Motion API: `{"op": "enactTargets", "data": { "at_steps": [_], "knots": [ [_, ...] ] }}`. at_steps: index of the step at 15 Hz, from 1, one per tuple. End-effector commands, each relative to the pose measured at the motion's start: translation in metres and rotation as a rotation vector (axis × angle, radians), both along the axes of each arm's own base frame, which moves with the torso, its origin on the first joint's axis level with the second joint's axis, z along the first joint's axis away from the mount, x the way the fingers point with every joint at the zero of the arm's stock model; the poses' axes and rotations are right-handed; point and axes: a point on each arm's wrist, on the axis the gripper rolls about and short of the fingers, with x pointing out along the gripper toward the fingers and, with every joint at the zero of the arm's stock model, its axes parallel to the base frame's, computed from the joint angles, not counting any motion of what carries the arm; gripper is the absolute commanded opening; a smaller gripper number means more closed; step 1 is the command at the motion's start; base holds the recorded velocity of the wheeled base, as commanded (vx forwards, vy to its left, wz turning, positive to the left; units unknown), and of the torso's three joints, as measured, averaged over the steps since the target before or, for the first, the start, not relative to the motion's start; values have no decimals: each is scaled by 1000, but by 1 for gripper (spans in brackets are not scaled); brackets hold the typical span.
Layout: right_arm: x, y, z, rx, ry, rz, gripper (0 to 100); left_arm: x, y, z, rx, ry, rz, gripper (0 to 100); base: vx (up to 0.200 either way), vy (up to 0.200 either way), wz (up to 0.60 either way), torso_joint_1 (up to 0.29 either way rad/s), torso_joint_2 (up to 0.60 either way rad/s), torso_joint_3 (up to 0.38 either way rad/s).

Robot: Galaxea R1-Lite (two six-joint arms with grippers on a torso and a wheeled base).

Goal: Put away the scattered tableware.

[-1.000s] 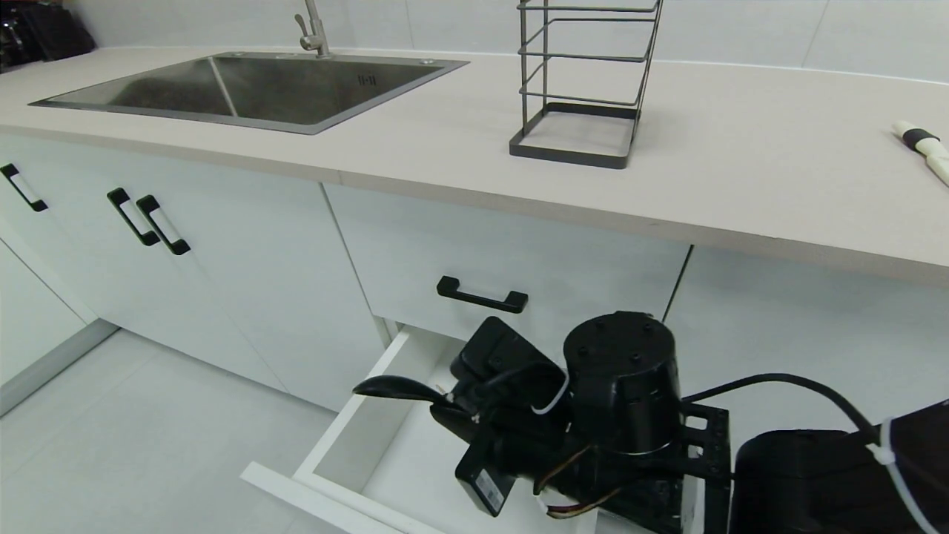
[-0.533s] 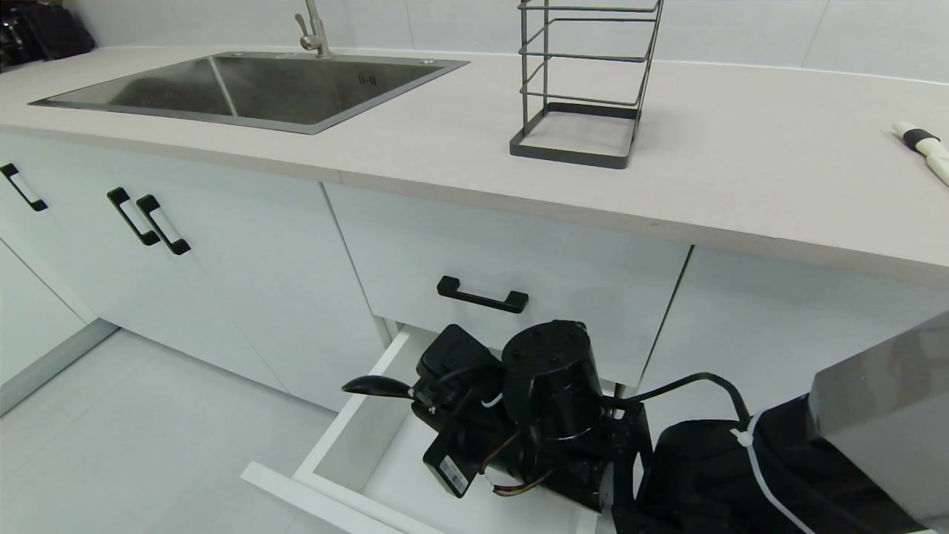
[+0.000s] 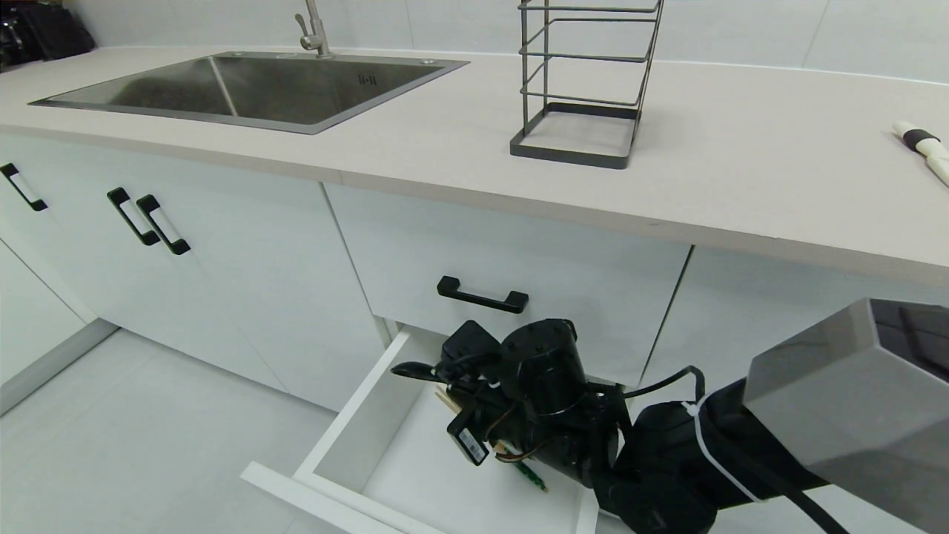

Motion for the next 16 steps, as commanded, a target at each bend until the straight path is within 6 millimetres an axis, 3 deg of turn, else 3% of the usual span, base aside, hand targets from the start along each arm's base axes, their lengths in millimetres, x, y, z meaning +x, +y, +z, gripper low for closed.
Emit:
{"op": "enactTargets", "data": {
  "at_steps": [1, 5, 16],
  "knots": [
    [8, 7, -16, -23, 11, -7, 0, 0, 0, 0, -1, 0, 1, 100, 0, 0, 0, 0, 0, 0],
    [36, 8, -23, -73, 29, -64, 0, 0, 0, 0, -1, 0, 1, 100, 0, 0, 0, 0, 0, 0],
    [55, 14, -75, -161, 96, -105, 0, 0, 0, 0, -1, 0, 1, 100, 0, 0, 0, 0, 0, 0]
  ]
}}
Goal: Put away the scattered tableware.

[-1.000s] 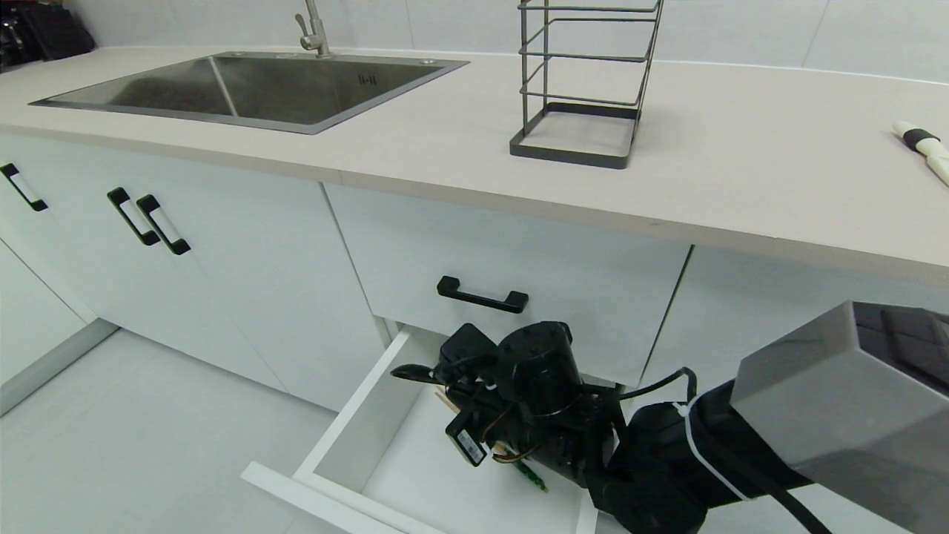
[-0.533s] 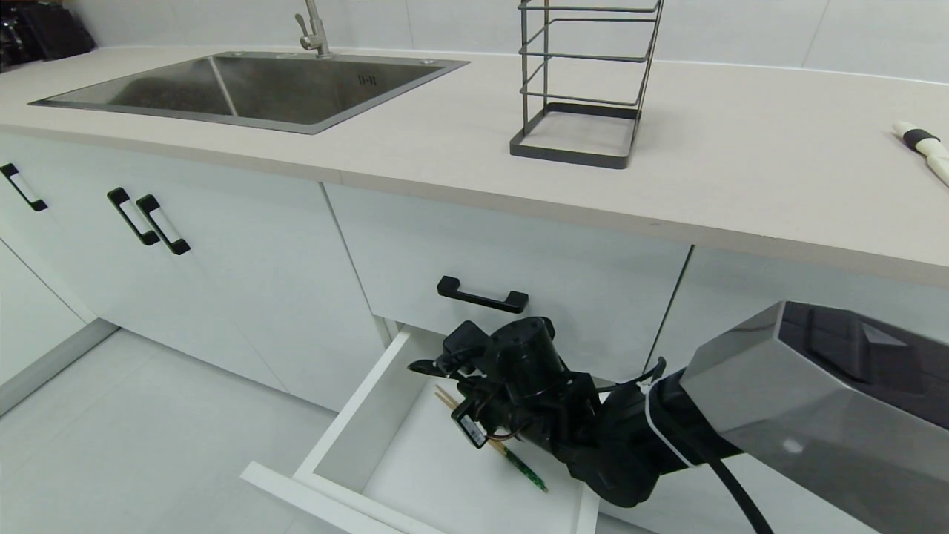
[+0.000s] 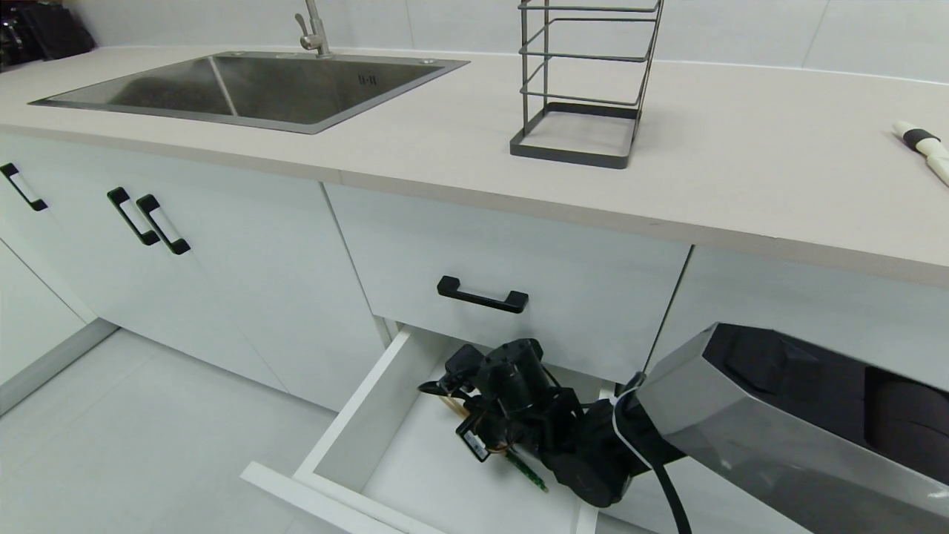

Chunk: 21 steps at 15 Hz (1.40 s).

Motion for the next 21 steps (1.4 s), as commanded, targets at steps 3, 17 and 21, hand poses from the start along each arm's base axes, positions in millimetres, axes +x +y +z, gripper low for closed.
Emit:
{"op": "enactTargets", "data": {
  "at_steps": [3, 17, 21],
  "knots": [
    [5, 2, -10, -16, 9, -9, 0, 0, 0, 0, -1, 0, 1, 100, 0, 0, 0, 0, 0, 0],
    [18, 9, -34, -24, 19, -21, 0, 0, 0, 0, -1, 0, 1, 100, 0, 0, 0, 0, 0, 0],
    [23, 14, -42, -22, 17, -22, 0, 0, 0, 0, -1, 0, 1, 100, 0, 0, 0, 0, 0, 0]
  ]
}}
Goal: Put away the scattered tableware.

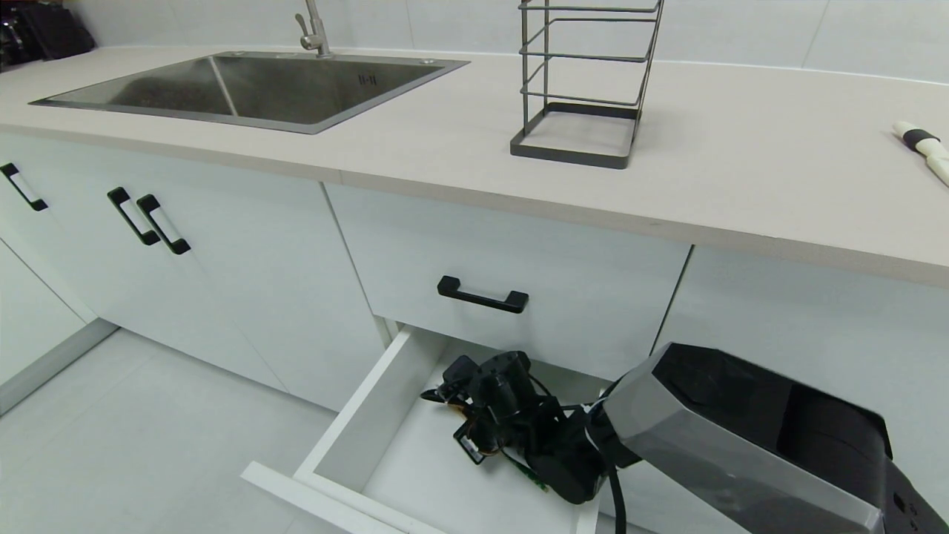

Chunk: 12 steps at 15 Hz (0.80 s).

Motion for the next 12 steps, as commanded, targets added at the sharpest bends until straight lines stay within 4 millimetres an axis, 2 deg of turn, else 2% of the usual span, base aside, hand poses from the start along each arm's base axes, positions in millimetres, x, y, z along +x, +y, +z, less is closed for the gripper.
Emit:
{"op": "enactTargets", "data": {
  "at_steps": [1, 3, 4, 7, 8, 10, 12],
  "knots": [
    [2, 3, -6, -7, 6, 1, 0, 0, 0, 0, -1, 0, 1, 100, 0, 0, 0, 0, 0, 0],
    [2, 3, -8, -13, 11, 1, 0, 0, 0, 0, -1, 0, 1, 100, 0, 0, 0, 0, 0, 0],
    [2, 3, -9, -11, 10, 3, 100, 0, 0, 0, -1, 0, 1, 100, 0, 0, 0, 0, 0, 0],
    [3, 6, -3, 7, 0, 9, 100, 0, 0, 0, -1, 0, 1, 100, 0, 0, 0, 0, 0, 0],
    [0, 7, 6, 18, -6, 13, 100, 0, 0, 0, -1, 0, 1, 100, 0, 0, 0, 0, 0, 0],
    [-11, 11, 30, 49, -32, 38, 100, 0, 0, 0, -1, 0, 1, 100, 0, 0, 0, 0, 0, 0],
    [-39, 8, 65, 77, -51, 79, 100, 0, 0, 0, -1, 0, 1, 100, 0, 0, 0, 0, 0, 0]
  ]
}}
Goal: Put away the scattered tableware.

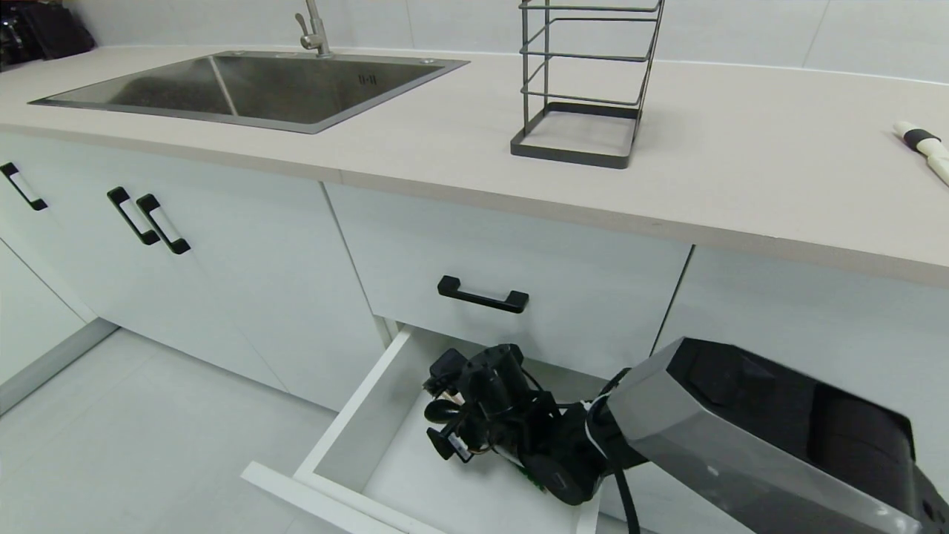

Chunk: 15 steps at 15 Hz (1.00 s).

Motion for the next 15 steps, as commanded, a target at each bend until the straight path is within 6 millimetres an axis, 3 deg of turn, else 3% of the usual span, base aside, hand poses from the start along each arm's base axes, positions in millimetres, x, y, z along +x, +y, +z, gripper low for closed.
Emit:
{"op": "enactTargets", "data": {
  "at_steps": [1, 3, 4, 5, 9, 10, 11, 15],
  "knots": [
    [-37, -5, 53, 54, -38, 53, 100, 0, 0, 0, 1, 0, 1, 100, 0, 0, 0, 0, 0, 0],
    [-65, -13, 77, 94, -49, 83, 100, 0, 0, 0, -1, 0, 1, 100, 0, 0, 0, 0, 0, 0],
    [-65, -13, 77, 94, -49, 83, 100, 0, 0, 0, -1, 0, 1, 100, 0, 0, 0, 0, 0, 0],
    [-93, -38, 91, 121, -63, 115, 100, 0, 0, 0, -1, 0, 1, 100, 0, 0, 0, 0, 0, 0],
    [-140, -102, 113, 206, -98, 212, 100, 0, 0, 0, -1, 0, 1, 100, 0, 0, 0, 0, 0, 0],
    [-145, -108, 114, 208, -97, 217, 100, 0, 0, 0, -1, 0, 1, 100, 0, 0, 0, 0, 0, 0],
    [-157, -128, 118, 228, -106, 230, 100, 0, 0, 0, -1, 0, 1, 100, 0, 0, 0, 0, 0, 0],
    [-175, -157, 126, 263, -93, 307, 100, 0, 0, 0, -1, 0, 1, 100, 0, 0, 0, 0, 0, 0]
  ]
}}
